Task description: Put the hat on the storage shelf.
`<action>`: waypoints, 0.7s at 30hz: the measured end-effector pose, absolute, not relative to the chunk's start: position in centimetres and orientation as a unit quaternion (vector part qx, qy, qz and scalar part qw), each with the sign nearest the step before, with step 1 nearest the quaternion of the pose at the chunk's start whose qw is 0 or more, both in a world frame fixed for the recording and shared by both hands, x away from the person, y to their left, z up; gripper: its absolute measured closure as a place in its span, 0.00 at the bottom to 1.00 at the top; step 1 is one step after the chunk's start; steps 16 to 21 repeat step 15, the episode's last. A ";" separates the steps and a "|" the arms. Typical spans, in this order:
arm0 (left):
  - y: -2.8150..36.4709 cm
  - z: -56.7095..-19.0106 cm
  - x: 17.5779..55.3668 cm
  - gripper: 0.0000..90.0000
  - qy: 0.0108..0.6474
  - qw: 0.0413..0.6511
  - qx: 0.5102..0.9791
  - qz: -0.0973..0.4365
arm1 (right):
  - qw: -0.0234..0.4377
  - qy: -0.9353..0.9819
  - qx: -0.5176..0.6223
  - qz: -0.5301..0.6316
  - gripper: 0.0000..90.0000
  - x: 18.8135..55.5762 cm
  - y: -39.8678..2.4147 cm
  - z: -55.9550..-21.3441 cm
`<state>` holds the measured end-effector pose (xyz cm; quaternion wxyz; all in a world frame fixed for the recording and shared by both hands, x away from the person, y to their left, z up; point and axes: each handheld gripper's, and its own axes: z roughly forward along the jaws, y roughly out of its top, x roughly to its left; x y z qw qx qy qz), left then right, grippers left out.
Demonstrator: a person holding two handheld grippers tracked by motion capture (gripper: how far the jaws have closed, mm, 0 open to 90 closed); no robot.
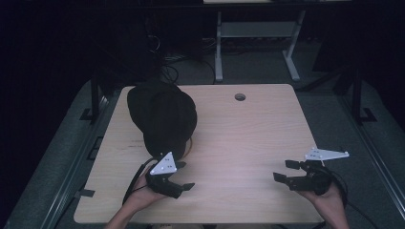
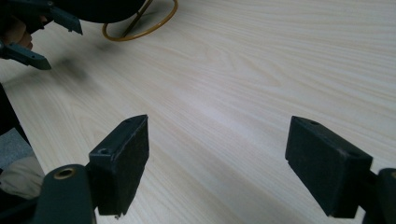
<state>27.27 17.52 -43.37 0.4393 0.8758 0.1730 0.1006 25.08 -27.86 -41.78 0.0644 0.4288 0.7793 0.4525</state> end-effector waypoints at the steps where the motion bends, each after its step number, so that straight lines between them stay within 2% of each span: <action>1: 17.5 -43.3 27.2 0.26 0.174 0.440 0.875 0.101 | 0.066 0.779 0.429 0.453 0.23 24.9 -27.8 -42.0; 11: 17.7 -43.1 27.1 0.25 0.187 0.449 0.867 0.112 | 0.077 0.768 0.430 0.469 0.23 22.5 -27.7 -43.9; 21: 17.6 -42.9 27.0 0.26 0.185 0.452 0.865 0.116 | 0.076 0.765 0.424 0.478 0.22 21.8 -27.6 -43.9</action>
